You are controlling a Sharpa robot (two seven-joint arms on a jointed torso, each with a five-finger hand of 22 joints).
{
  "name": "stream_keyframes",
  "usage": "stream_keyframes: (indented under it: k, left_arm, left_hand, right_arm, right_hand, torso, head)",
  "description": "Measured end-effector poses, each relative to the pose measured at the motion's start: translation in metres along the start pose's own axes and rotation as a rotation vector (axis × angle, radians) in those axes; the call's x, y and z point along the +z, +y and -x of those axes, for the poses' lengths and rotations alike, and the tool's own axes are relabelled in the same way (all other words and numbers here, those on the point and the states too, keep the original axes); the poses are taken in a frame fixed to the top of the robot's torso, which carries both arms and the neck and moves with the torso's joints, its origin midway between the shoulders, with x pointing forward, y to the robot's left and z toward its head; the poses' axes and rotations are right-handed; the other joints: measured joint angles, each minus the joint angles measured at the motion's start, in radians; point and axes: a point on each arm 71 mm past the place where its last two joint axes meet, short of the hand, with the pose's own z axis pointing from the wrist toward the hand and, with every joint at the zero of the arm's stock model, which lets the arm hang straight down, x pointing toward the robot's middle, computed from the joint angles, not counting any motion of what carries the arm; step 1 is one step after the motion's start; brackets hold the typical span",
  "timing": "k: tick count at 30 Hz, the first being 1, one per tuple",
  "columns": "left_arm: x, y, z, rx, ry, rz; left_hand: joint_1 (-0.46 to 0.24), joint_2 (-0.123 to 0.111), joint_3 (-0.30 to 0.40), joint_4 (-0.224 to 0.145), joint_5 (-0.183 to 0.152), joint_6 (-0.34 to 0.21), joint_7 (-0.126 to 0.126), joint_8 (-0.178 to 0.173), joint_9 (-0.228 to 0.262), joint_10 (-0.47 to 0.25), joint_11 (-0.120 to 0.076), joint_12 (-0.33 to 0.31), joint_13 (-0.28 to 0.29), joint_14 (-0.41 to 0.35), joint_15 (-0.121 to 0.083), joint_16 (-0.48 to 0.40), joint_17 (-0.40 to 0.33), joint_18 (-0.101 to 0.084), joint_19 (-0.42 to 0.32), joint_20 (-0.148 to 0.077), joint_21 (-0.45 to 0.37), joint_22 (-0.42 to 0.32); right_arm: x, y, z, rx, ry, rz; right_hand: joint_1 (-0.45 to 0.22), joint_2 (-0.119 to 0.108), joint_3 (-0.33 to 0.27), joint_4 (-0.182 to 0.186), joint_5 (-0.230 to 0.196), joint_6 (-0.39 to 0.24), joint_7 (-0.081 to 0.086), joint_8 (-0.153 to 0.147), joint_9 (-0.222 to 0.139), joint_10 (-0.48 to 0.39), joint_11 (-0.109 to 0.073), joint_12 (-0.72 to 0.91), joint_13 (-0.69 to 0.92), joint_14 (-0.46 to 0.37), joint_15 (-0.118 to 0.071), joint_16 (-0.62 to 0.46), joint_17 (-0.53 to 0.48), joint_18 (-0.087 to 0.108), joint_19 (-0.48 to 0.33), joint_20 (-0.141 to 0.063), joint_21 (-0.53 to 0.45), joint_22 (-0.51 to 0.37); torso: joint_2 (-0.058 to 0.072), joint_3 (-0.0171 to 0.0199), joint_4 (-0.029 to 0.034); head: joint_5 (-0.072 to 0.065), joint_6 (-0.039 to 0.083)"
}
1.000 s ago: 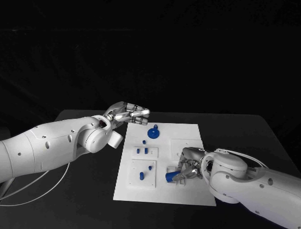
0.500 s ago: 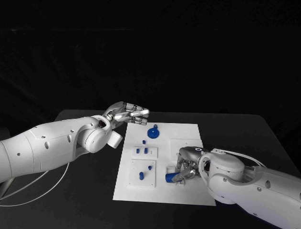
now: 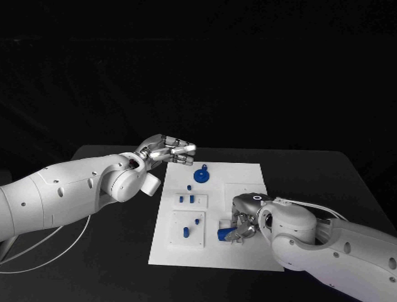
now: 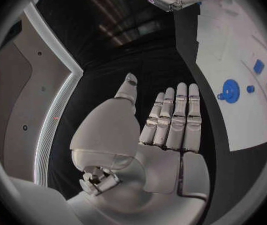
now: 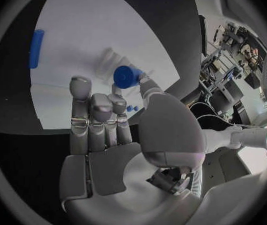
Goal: Assemble the parts on the task board
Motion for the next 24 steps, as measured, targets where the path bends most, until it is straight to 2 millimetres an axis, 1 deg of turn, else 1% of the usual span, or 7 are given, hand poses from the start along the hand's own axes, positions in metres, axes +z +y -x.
stream_keyframes:
  k: [3,7,10,15,18,22,24]
  left_arm:
    - [0.0,0.0001,0.0001,0.0,0.0,0.001]
    - [0.0,0.0002,0.0002,0.0,-0.001,0.002]
    - [-0.0001,0.0002,0.0004,0.0,-0.001,0.002]
    - [-0.0001,0.0003,0.0005,0.001,-0.001,0.003]
    - [-0.0001,0.0004,0.0006,0.001,-0.001,0.004]
    - [-0.0001,0.0004,0.0006,0.001,-0.001,0.004]
    - [-0.0001,0.0004,0.0006,0.001,-0.001,0.004]
  left_hand:
    - [0.0,0.0,0.0,0.0,0.0,0.0,0.0,0.0,0.0,0.0,0.0,0.0,0.0,0.0,0.0,0.0,0.0,0.0,0.0,0.0,0.0,0.0]
    - [0.0,0.0,0.0,0.0,0.0,0.0,0.0,0.0,0.0,0.0,0.0,0.0,0.0,0.0,0.0,0.0,0.0,0.0,0.0,0.0,0.0,0.0]
    - [0.0,0.0,0.0,0.0,0.0,0.0,0.0,0.0,0.0,0.0,0.0,0.0,0.0,0.0,0.0,0.0,0.0,0.0,0.0,0.0,0.0,0.0]
    - [0.0,0.0,0.0,0.0,0.0,0.0,0.0,0.0,0.0,0.0,0.0,0.0,0.0,0.0,0.0,0.0,0.0,0.0,0.0,0.0,0.0,0.0]
    - [0.0,0.0,0.0,0.0,0.0,0.0,0.0,0.0,0.0,0.0,0.0,0.0,0.0,0.0,0.0,0.0,0.0,0.0,0.0,0.0,0.0,0.0]
    - [0.0,0.0,0.0,0.0,0.0,0.0,0.0,0.0,0.0,0.0,0.0,0.0,0.0,0.0,0.0,0.0,0.0,0.0,0.0,0.0,0.0,0.0]
    - [0.0,0.0,0.0,0.0,0.0,0.0,0.0,0.0,0.0,0.0,0.0,0.0,0.0,0.0,0.0,0.0,0.0,0.0,0.0,0.0,0.0,0.0]
  right_arm:
    - [0.0011,0.0009,-0.0014,-0.017,0.001,-0.002]
    - [0.0024,0.0024,-0.003,-0.039,0.001,-0.007]
    - [0.0029,0.0031,-0.0036,-0.051,-0.001,-0.01]
    - [0.0034,0.0037,-0.004,-0.071,-0.005,-0.018]
    - [0.0036,0.0034,-0.0041,-0.08,-0.007,-0.022]
    - [0.0038,0.0032,-0.0042,-0.093,-0.01,-0.029]
    - [0.0038,0.0032,-0.0042,-0.098,-0.01,-0.031]
  right_hand:
    - [-0.009,-0.009,-0.016,0.026,-0.014,-0.006,0.006,0.0,0.0,-0.004,0.004,-0.011,-0.005,0.0,0.0,-0.009,-0.005,0.0,0.0,0.0,-0.012,-0.001]
    - [-0.024,-0.015,-0.038,0.079,-0.018,-0.011,0.011,0.0,0.003,-0.009,0.002,-0.019,-0.012,0.0,0.0,-0.015,-0.011,0.0,0.0,0.0,-0.024,-0.005]
    - [-0.031,-0.022,-0.048,0.09,-0.018,-0.018,0.01,0.0,0.005,-0.013,0.006,-0.023,-0.014,0.0,0.0,-0.015,-0.012,0.0,0.0,0.0,-0.026,-0.006]
    - [-0.031,-0.022,-0.046,0.094,-0.013,-0.018,0.01,0.0,0.007,-0.013,0.006,-0.023,-0.015,0.0,0.0,-0.015,-0.012,0.0,0.0,0.0,-0.026,-0.006]
    - [-0.031,-0.022,-0.02,0.078,0.017,-0.018,0.01,0.0,0.008,-0.013,0.006,-0.023,-0.015,0.0,0.0,-0.015,-0.01,0.0,0.0,0.0,-0.026,-0.005]
    - [-0.031,-0.022,0.016,0.048,0.023,-0.012,0.005,0.0,0.008,-0.013,0.006,-0.019,-0.011,0.0,0.0,-0.015,-0.005,0.0,0.0,0.0,-0.021,0.002]
    - [-0.035,-0.017,0.024,0.041,0.025,-0.004,0.007,0.0,0.005,-0.01,0.003,-0.015,-0.009,0.0,0.0,-0.015,-0.004,0.0,0.0,0.0,-0.015,0.005]
  torso:
    - [0.0,0.0,-0.0001]
    - [0.0,0.0002,0.0001]
    - [0.0,0.0006,0.0003]
    - [0.0,0.0009,0.0004]
    - [0.0,0.0009,0.0002]
    - [0.0,0.0009,0.0]
    - [0.0,0.0009,0.0]
  head:
    - [-0.001,0.0]
    - [-0.001,0.0]
    - [-0.001,-0.001]
    - [-0.001,-0.003]
    - [-0.002,-0.003]
    - [-0.002,-0.002]
    - [-0.002,-0.002]
